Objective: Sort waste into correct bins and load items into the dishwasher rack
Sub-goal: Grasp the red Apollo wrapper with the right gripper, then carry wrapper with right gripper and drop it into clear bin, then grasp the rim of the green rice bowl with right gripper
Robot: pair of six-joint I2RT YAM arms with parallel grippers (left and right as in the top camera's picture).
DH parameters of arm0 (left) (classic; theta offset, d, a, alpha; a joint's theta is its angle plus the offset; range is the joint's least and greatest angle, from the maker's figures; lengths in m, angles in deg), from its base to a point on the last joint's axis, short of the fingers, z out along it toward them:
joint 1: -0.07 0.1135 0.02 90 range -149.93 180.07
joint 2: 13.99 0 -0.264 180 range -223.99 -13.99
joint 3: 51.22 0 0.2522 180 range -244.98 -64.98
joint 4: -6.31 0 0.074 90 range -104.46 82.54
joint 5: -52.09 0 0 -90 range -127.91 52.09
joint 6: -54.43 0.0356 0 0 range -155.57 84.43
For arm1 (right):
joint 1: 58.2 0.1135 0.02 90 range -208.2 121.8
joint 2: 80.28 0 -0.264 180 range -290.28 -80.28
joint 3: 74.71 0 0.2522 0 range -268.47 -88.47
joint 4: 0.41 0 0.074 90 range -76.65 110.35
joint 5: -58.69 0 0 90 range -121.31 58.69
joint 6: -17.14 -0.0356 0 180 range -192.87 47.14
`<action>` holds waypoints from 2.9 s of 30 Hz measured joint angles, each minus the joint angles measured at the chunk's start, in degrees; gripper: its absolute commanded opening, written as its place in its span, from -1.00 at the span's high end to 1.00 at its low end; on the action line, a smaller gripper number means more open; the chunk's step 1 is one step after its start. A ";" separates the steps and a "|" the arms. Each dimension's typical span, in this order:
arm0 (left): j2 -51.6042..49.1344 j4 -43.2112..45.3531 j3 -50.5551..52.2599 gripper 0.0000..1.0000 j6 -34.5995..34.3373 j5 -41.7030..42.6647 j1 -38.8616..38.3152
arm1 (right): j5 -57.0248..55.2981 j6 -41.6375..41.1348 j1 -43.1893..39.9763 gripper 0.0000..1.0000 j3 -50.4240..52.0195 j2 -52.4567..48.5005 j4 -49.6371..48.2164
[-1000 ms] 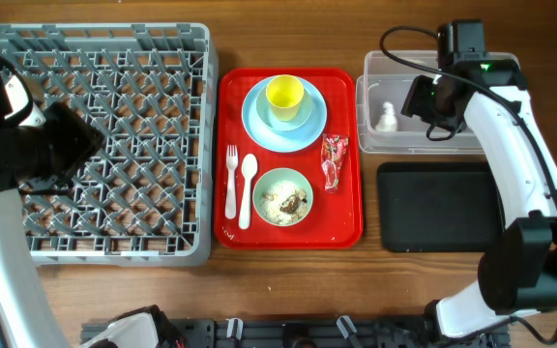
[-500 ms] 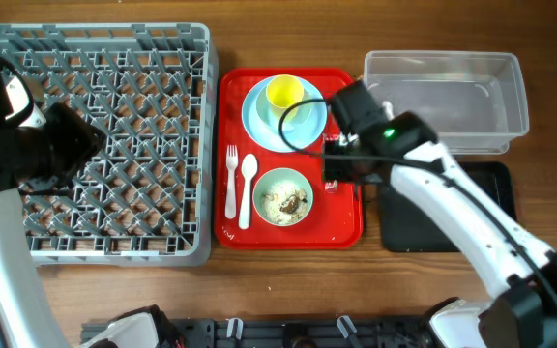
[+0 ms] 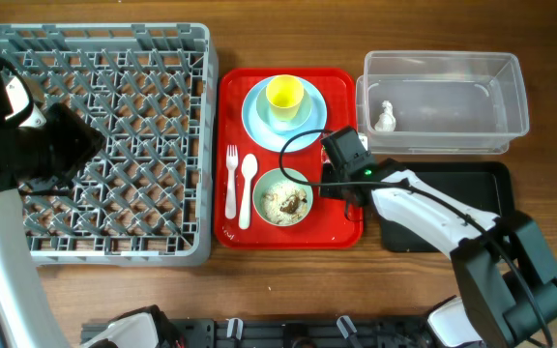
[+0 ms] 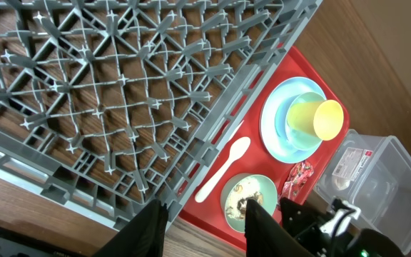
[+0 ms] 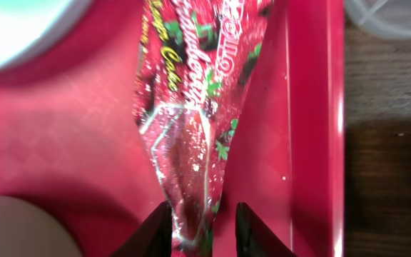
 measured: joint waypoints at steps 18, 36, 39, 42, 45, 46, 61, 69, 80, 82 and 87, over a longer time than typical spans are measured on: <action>0.00 0.04 0.00 0.30 0.00 0.00 0.02 | -9.73 9.09 -15.28 0.71 -19.37 17.92 14.43; 0.00 -0.92 0.00 -0.01 0.00 0.00 0.00 | 24.83 13.29 5.57 0.00 -21.42 16.00 18.80; 0.00 -1.42 0.00 -0.01 0.00 0.00 0.00 | 17.53 8.48 19.87 0.02 -20.02 12.48 18.97; 0.02 -1.42 0.00 -0.01 0.00 0.00 0.00 | 7.15 4.70 30.71 0.04 -19.69 4.11 18.88; 0.00 -1.64 0.00 -0.01 -0.02 0.00 0.00 | 1.57 3.63 32.30 0.04 -19.63 -2.34 17.66; 0.02 -1.86 0.00 -0.01 0.00 0.00 0.00 | -0.55 3.43 32.28 0.04 -19.61 -4.44 17.68; 0.02 -1.90 0.00 -0.01 -0.02 0.00 0.00 | -11.61 8.28 32.22 0.20 -19.45 -6.23 10.78; 0.00 -1.92 0.00 -0.01 0.00 0.00 0.00 | -12.59 8.68 30.84 0.28 -19.41 -10.51 10.58; 0.02 -2.08 0.00 -0.02 0.00 0.00 0.00 | -11.74 8.90 30.84 0.67 -19.41 -10.54 13.90; 0.00 -2.10 0.00 -0.02 0.00 0.00 0.00 | -11.37 8.85 30.84 0.75 -19.41 -10.54 14.51; 0.00 -2.08 0.00 -0.02 -0.02 0.00 0.00 | -11.15 8.85 30.84 0.91 -19.41 -10.54 15.06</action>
